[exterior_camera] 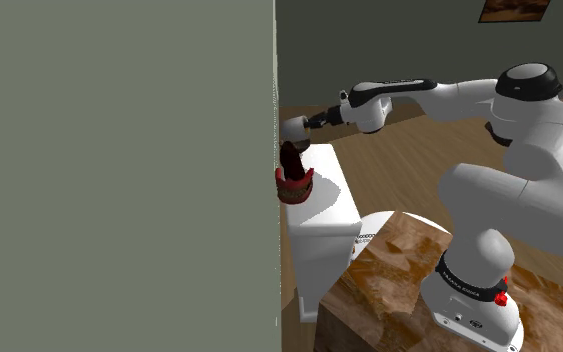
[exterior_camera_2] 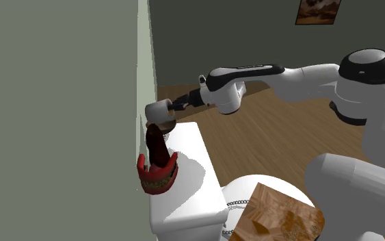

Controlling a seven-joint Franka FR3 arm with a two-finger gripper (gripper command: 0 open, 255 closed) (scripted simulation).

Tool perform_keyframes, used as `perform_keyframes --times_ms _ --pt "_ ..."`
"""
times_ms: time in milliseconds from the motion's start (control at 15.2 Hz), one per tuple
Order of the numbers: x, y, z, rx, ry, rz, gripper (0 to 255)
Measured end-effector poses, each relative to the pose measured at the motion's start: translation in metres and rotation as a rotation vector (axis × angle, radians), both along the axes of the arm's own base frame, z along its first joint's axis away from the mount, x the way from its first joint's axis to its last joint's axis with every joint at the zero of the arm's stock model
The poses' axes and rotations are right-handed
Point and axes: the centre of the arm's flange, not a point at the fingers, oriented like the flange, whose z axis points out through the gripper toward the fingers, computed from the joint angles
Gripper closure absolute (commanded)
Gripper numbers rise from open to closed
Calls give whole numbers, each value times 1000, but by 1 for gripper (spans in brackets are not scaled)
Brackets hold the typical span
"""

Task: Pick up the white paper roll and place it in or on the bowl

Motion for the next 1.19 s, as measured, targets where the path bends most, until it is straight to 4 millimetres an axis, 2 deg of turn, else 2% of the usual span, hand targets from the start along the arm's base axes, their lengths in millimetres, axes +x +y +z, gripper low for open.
perform_keyframes --times_ms 264,660,726,1122,1188 --pt "0 -2 -17 -1 -2 -2 255" --pt "0 -4 -20 -4 -7 -7 255" --pt "0 -4 -20 -4 -6 -7 0" --pt "1 0 -22 0 -1 0 0" --pt "-4 -4 -20 0 -1 1 0"
